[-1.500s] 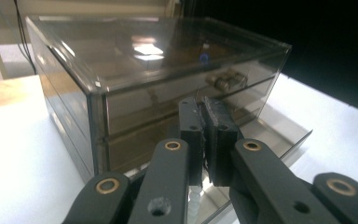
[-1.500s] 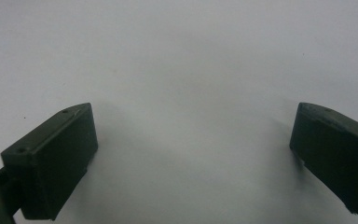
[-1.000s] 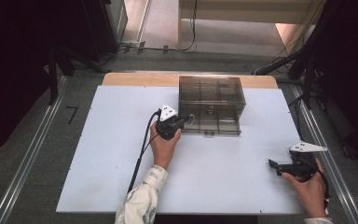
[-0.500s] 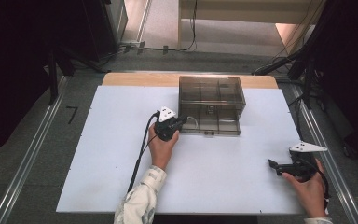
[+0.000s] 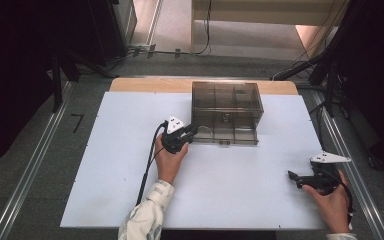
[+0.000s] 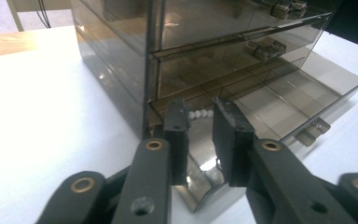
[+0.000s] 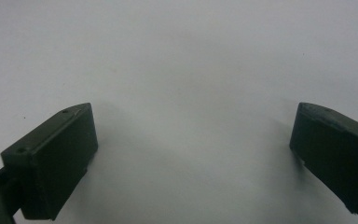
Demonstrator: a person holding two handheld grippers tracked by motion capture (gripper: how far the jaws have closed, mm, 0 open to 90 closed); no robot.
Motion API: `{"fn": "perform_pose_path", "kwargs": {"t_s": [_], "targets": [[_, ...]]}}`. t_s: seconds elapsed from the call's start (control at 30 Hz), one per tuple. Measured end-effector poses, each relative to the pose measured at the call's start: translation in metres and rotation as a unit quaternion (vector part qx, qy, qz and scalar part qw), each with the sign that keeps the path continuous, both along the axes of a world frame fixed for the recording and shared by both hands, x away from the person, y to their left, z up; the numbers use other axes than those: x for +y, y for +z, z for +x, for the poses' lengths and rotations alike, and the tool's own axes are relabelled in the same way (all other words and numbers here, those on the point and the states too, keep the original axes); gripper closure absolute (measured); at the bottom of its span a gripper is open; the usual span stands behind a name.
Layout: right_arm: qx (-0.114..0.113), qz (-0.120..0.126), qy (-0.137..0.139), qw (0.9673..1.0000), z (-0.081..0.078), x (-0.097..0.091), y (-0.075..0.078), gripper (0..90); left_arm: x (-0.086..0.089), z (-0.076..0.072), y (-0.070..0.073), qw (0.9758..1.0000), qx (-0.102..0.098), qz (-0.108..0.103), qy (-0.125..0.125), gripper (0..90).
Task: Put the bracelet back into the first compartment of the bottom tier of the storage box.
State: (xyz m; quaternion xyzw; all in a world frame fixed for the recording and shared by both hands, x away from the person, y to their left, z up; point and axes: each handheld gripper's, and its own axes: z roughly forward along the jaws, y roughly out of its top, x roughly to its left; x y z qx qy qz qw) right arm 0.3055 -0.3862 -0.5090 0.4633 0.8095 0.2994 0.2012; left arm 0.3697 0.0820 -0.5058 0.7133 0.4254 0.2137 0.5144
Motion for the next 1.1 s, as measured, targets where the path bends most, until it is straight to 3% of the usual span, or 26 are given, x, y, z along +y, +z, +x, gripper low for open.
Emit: {"fn": "perform_pose_path", "kwargs": {"t_s": [0.1,0.37,0.47,0.6,1.1], "targets": [[0.0,0.0,0.0,1.0,0.0,0.0,0.0,0.0,0.006,-0.003,0.0,1.0,-0.001,0.0,0.005,66.2],[0.0,0.0,0.0,1.0,0.0,0.0,0.0,0.0,0.023,-0.017,0.005,1.0,-0.003,-0.007,0.006,57.0],[0.0,0.0,0.0,1.0,0.0,0.0,0.0,0.0,0.031,-0.024,0.006,1.0,-0.003,0.0,0.009,52.2],[0.001,0.0,0.0,1.0,0.0,0.0,0.0,0.0,0.044,-0.033,0.005,0.9998,-0.004,0.011,0.013,50.6],[0.0,0.0,0.001,1.0,0.0,0.0,0.0,0.0,0.081,-0.06,0.008,0.9995,-0.012,0.009,0.028,38.8]]}}
